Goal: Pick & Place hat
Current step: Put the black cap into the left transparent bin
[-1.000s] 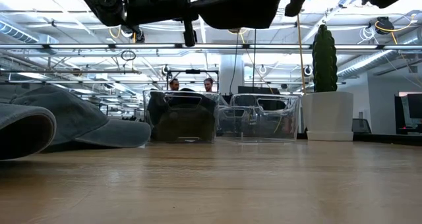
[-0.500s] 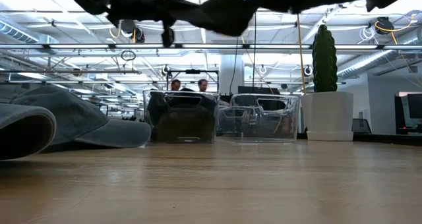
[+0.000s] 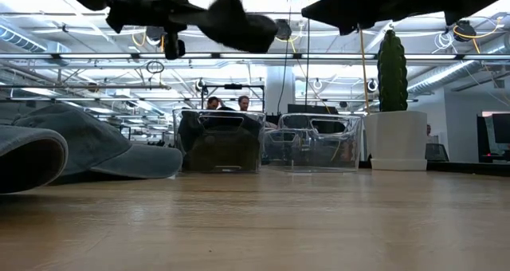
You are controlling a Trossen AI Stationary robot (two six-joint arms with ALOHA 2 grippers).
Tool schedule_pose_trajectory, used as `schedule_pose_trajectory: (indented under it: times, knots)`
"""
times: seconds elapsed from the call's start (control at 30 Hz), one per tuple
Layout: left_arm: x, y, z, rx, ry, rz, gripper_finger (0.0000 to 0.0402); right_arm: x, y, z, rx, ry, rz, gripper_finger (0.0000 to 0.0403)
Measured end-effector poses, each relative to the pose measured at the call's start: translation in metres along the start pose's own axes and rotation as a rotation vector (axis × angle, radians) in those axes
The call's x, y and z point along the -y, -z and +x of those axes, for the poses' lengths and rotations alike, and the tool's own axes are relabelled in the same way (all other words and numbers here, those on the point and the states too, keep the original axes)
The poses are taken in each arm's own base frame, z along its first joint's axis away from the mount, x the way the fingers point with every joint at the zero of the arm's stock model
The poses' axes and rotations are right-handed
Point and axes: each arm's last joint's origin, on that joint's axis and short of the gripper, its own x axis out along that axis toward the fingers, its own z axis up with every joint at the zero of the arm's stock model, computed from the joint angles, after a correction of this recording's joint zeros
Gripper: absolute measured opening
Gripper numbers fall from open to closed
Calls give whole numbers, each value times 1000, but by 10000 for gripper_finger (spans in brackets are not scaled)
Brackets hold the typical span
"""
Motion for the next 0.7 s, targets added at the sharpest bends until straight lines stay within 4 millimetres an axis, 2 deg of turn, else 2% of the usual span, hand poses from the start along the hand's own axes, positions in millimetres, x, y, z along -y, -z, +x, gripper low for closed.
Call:
schedule_pose_trajectory:
  times: [0.23,0.37,0.5,0.7]
  knots:
    - [12,8,5,-208,264,78,8,12,17,-5,50,76,-12,0]
    - [15,11,8,-233,294,94,8,17,25,1,21,149,-181,11]
    - [15,12,9,-239,294,83,8,18,27,14,-41,200,-450,56]
    - [13,15,11,-233,250,52,12,16,29,39,-53,264,-623,154]
